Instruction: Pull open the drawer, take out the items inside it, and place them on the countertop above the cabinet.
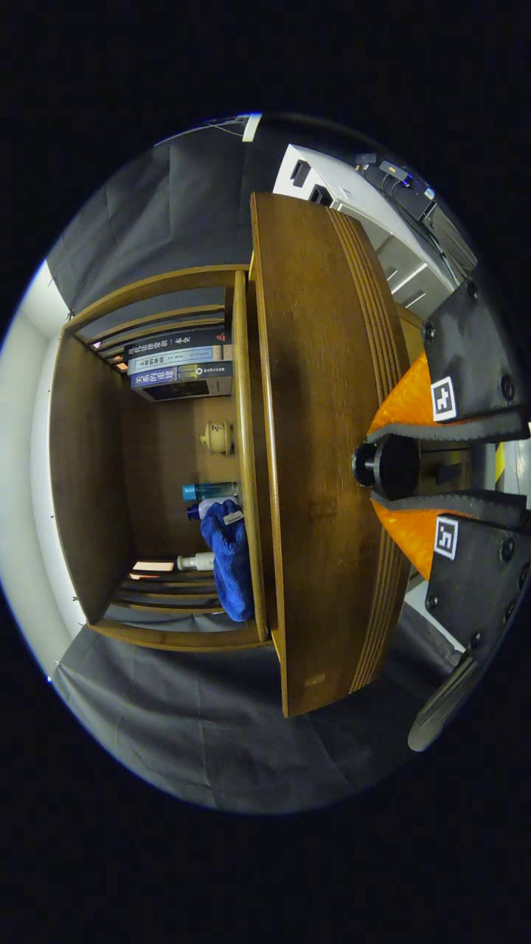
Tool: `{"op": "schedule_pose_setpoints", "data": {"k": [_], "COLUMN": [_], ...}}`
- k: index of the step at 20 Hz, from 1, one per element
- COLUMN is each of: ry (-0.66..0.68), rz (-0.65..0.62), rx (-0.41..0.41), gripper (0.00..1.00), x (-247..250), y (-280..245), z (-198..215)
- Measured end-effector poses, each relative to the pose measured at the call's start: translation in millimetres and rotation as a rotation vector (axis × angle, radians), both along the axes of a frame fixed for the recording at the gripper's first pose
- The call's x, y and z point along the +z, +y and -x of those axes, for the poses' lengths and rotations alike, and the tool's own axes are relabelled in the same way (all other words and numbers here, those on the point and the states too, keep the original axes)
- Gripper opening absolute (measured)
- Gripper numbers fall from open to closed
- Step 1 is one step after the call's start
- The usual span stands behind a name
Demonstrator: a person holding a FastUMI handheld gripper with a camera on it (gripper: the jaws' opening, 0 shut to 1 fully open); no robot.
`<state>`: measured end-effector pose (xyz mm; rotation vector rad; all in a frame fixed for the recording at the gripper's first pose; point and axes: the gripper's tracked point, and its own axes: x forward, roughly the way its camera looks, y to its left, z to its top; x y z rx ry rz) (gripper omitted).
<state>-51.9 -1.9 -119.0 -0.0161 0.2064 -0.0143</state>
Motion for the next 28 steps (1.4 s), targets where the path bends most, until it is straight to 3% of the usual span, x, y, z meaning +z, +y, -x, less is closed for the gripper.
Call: {"op": "schedule_pose_setpoints", "data": {"k": [11,21,25,28], "ry": [0.093,0.094,0.096,0.112], "rz": [0.028,0.029,0.027,0.017], "rx": [0.029,0.031,0.028,0.048], "gripper": [0.34,0.34,0.38,0.47], "x": [-5.1,-5.1,-5.4,-6.9], "y": [0.2,0.7,0.9,6.0], "z": [49.4,51.2,51.6,52.4]}}
